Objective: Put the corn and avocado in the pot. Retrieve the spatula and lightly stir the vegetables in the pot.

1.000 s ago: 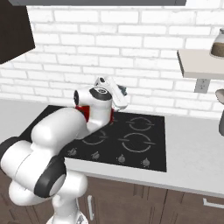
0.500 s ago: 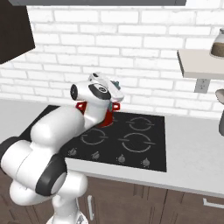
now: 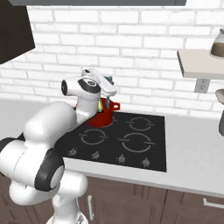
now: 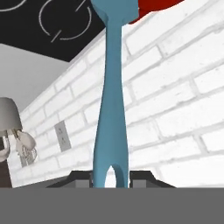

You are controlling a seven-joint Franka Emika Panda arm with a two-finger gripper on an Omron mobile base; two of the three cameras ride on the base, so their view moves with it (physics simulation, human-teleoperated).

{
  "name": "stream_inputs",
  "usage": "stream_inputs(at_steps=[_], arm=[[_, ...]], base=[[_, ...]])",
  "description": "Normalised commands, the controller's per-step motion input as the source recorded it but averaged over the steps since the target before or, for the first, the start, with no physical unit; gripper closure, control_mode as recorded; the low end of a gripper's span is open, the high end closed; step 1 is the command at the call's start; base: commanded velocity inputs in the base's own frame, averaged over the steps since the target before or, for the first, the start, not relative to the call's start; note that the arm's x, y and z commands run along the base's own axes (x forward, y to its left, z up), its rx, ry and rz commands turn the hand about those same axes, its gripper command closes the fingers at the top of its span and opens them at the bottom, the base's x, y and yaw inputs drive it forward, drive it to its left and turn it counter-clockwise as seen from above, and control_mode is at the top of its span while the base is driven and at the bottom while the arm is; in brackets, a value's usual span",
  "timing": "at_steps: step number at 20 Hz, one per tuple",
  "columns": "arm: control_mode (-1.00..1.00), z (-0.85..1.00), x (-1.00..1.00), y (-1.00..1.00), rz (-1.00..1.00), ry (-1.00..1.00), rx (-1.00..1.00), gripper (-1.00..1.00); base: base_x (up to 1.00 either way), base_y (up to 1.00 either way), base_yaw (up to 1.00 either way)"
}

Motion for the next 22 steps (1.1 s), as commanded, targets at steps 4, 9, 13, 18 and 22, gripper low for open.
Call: stream_inputs(at_steps=[4,9,13,18,22], arm=[[-1.00,-0.04,0.03,0.36,0.00,0.00,-0.03,1.00],[-1.00,0.00,0.15,0.30,0.00,0.00,-0.02,1.00],[-1.00,-0.03,0.26,0.20,0.00,0.00,-0.01,1.00],[-1.00,-0.13,0.27,0.18,0.00,0.00,0.00,1.00],[-1.00,-0.23,0.25,0.17,0.00,0.00,0.00,1.00]], base=[[0.00,0.00,0.00],[0.00,0.00,0.00],[0.00,0.00,0.00],[0.00,0.00,0.00],[0.00,0.00,0.00]])
